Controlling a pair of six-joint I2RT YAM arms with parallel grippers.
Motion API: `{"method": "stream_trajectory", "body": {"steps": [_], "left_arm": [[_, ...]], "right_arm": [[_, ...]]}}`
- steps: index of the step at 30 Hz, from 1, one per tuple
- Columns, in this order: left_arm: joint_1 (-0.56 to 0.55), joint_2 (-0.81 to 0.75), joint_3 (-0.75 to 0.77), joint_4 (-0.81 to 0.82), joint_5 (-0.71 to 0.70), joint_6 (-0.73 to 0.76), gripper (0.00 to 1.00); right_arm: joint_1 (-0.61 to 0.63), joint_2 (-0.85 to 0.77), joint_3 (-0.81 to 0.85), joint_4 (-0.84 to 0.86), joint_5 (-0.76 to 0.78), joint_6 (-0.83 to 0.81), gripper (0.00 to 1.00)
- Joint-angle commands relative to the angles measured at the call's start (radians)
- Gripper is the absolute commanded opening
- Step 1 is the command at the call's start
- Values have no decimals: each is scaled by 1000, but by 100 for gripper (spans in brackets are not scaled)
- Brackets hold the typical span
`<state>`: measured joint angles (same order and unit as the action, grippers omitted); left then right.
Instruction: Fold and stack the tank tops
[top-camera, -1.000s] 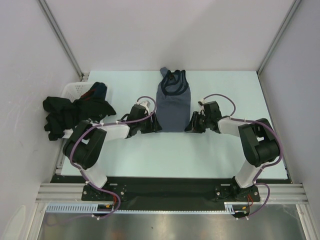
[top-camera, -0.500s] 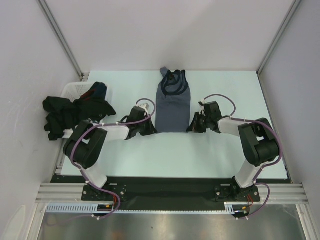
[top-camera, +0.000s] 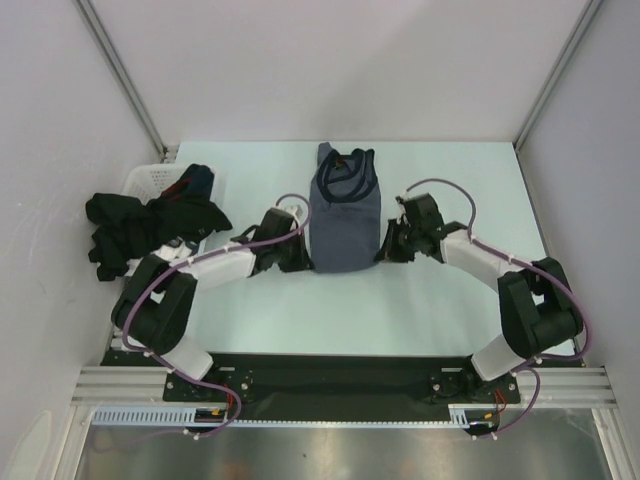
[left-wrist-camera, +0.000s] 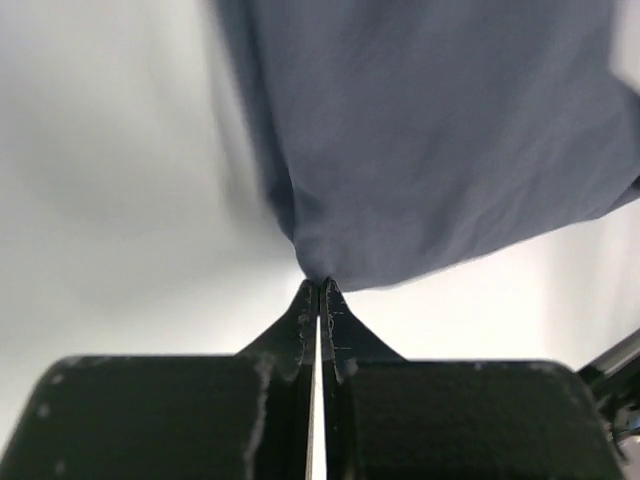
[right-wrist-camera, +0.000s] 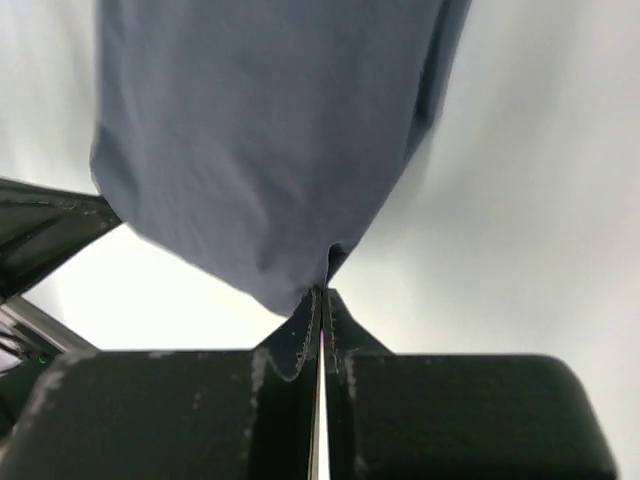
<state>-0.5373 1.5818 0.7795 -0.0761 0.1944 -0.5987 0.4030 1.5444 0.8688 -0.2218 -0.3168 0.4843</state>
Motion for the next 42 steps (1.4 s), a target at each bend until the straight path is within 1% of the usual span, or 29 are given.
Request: {"method": "stream_trajectory", "body": {"steps": [1, 3, 4, 5, 6, 7, 8, 10, 11, 12, 14, 15, 17, 18, 19, 20, 23, 27, 32, 34, 36, 38, 40, 42], "left_arm": [[10, -42, 248, -170, -16, 53, 0], [8, -106, 317, -230, -38, 57, 0], [7, -136, 316, -232, -45, 54, 0], [7, -196, 304, -232, -47, 50, 0], [7, -222, 258, -231, -36, 45, 1], [5, -244, 224, -229, -27, 43, 1], [-6, -281, 133, -212, -20, 40, 1], [-27, -325, 20, -167, -9, 10, 0], [-62, -336, -37, -137, -4, -4, 0], [-82, -347, -136, -84, -4, -35, 0], [-145, -387, -210, -59, -15, -62, 0], [-167, -408, -264, -62, -26, -87, 0], [-220, -498, -301, -83, -67, -108, 0], [-237, -529, -321, -127, -85, -122, 0], [-253, -584, -327, -155, -107, -130, 0], [-271, -607, -332, -198, -130, -134, 2], [-285, -660, -350, -246, -124, -142, 2], [-332, -701, -379, -255, -125, -187, 0], [-412, -758, -370, -292, -165, -246, 0], [-426, -779, -359, -306, -177, -251, 0], [-428, -781, -330, -326, -188, -240, 2], [-423, -755, -290, -356, -237, -207, 4], [-415, -706, -206, -378, -254, -175, 4], [-376, -660, -125, -407, -256, -132, 3]], "right_arm": [[-7, -18, 258, -152, 38, -26, 0], [6, -46, 337, -224, 54, -35, 0], [10, -87, 361, -238, 89, -33, 0], [13, -107, 351, -247, 99, -29, 0], [14, -127, 328, -245, 99, -26, 0], [16, -145, 285, -240, 88, -20, 0], [19, -183, 180, -219, 84, 2, 0], [34, -226, 37, -167, 64, 39, 0], [45, -272, -90, -112, 56, 72, 0], [60, -291, -138, -99, 55, 86, 0], [103, -348, -221, -114, 71, 106, 0], [118, -375, -235, -131, 100, 120, 0], [164, -432, -260, -186, 125, 138, 0], [180, -496, -275, -200, 143, 158, 0], [200, -524, -283, -214, 151, 168, 0], [227, -553, -286, -246, 162, 175, 0], [273, -621, -300, -303, 194, 209, 0], [350, -685, -314, -335, 225, 250, 0], [414, -737, -272, -393, 252, 295, 0], [442, -741, -255, -409, 280, 301, 0], [442, -727, -232, -409, 307, 286, 0], [422, -672, -200, -415, 315, 266, 0], [404, -630, -137, -412, 315, 218, 0], [364, -572, -70, -404, 315, 177, 0]]}}
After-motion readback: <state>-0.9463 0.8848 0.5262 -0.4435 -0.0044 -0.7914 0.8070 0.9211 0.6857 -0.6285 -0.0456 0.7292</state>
